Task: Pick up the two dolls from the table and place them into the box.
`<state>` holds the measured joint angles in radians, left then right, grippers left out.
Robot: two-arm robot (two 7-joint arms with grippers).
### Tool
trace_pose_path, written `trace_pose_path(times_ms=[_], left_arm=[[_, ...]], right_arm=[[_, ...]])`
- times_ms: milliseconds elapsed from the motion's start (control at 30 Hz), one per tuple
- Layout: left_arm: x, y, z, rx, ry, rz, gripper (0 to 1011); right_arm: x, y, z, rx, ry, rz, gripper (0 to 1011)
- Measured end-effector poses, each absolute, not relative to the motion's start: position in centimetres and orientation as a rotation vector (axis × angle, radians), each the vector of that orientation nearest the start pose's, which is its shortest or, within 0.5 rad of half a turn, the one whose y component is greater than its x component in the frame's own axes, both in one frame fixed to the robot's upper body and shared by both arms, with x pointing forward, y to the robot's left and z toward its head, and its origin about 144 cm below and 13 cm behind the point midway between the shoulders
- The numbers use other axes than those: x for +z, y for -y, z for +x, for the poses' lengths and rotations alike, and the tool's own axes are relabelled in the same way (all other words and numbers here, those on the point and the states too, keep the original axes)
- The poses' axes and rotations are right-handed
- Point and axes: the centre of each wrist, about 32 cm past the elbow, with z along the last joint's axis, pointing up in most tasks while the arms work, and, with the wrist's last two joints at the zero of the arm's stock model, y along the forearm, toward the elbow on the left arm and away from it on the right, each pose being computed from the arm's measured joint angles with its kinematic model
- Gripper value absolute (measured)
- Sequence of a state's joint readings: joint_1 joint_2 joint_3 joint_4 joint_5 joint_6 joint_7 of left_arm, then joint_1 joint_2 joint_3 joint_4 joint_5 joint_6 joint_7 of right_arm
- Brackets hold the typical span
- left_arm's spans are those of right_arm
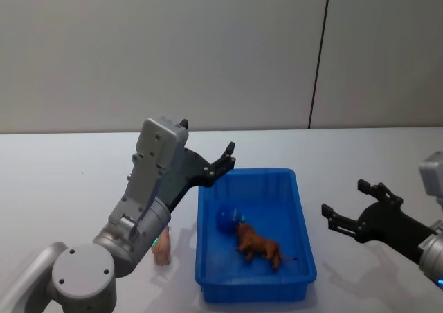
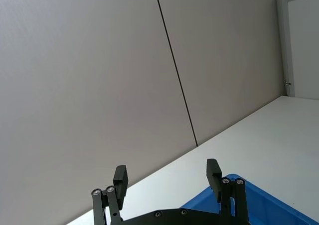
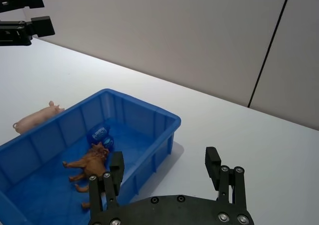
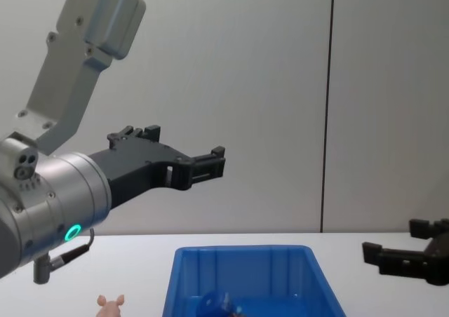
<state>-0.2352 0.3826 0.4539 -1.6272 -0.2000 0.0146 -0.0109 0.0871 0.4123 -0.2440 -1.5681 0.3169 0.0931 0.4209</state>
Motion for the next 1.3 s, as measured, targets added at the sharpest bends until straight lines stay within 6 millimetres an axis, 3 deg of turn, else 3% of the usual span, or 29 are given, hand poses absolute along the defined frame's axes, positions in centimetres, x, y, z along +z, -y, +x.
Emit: trace_pose_path(times_ms=[300,667,1300], left_arm=[[120.3,-20.2,48.3,1.154,0.261,0.081,1001],[119.8,-21.4,45.9,1.217,0.210,0.138,1001],[116.9,-23.1,42.6,1.269,0.077,0.245,1001]], right_arm=[[116.1,28.4,47.1,-0.951,-0.009,-0.156,1001],[116.1,28.9,46.9,-0.963,-0.005,-0.155,1001],[116.1,29.2,46.8,-0.968,-0.002,-0.156,1001]])
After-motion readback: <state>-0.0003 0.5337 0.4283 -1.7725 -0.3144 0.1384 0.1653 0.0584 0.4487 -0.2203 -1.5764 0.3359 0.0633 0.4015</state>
